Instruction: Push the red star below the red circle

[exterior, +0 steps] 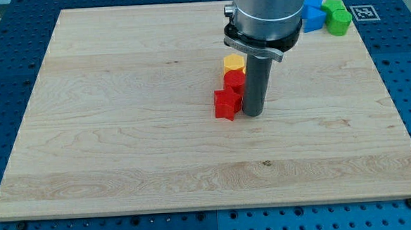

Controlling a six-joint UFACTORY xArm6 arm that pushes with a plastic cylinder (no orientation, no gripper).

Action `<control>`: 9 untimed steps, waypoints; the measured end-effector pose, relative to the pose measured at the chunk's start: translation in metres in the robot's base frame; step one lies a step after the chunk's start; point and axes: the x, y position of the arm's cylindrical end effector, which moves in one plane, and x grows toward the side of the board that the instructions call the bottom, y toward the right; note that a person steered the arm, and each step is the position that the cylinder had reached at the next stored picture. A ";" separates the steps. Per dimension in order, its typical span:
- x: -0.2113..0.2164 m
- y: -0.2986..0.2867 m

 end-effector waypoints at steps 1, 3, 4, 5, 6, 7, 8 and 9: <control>0.028 0.000; 0.029 -0.060; 0.010 -0.059; 0.010 -0.026; 0.010 0.007; 0.005 0.023; 0.004 0.023; 0.001 0.023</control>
